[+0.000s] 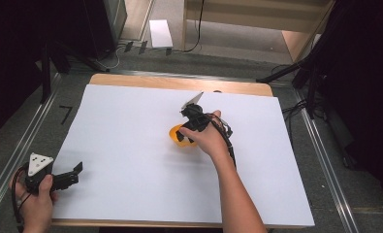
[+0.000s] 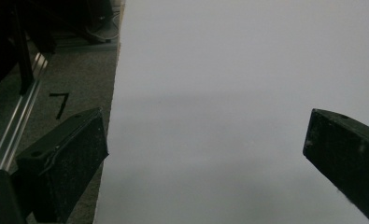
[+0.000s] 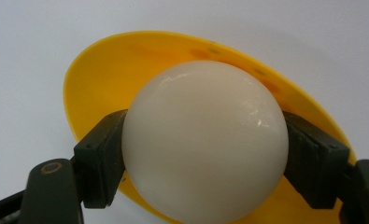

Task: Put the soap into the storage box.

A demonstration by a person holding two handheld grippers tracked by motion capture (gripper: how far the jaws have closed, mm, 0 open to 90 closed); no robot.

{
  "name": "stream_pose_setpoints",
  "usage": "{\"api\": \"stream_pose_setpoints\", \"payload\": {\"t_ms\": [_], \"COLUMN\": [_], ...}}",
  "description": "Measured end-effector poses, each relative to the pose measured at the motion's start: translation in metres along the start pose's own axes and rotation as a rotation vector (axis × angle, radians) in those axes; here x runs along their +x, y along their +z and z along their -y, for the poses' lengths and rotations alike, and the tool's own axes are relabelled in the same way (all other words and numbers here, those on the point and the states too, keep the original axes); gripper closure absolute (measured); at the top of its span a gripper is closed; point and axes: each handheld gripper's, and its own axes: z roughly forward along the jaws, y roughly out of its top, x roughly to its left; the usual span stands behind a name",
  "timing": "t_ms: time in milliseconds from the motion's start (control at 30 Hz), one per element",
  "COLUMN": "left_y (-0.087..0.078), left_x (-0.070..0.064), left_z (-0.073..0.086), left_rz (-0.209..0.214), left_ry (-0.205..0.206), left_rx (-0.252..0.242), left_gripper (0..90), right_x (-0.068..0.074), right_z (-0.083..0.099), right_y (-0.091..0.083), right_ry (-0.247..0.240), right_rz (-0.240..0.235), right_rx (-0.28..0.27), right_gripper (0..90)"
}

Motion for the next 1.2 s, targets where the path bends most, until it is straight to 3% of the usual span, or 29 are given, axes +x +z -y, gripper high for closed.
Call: {"api": "stream_pose_setpoints", "payload": {"t_ms": [100,267,400,467,767,1200], "left_y": [0.000,0.000,0.000,0.000,0.001,0.001], "left_x": [0.000,0.000,0.000,0.000,0.000,-0.001], "left_z": [0.000,0.000,0.000,0.000,0.000,0.000], "left_rz": [0.000,0.000,0.002,0.003,0.004,-0.001], "left_ry": [0.001,-0.002,-0.003,-0.003,0.002,0.007], "left_rx": [0.000,-0.001,0.000,-0.001,0.003,0.004], "left_gripper": [0.3,0.3,0.3,0.3,0.3,0.3], "right_x": [0.002,0.001,-0.001,-0.003,-0.005,-0.017], "right_z": [0.001,0.001,0.002,0.003,0.014,0.040], "right_y": [-0.002,-0.014,-0.021,-0.026,-0.043,-0.058], "right_ry": [0.009,0.054,0.078,0.085,0.071,0.092], "right_rz": [0.017,-0.028,-0.007,-0.020,-0.024,-0.019], "right_rx": [-0.025,-0.075,-0.098,-0.112,-0.154,-0.200], "right_gripper": [21.5,13.3,6.3,4.7,4.4,5.4]}}
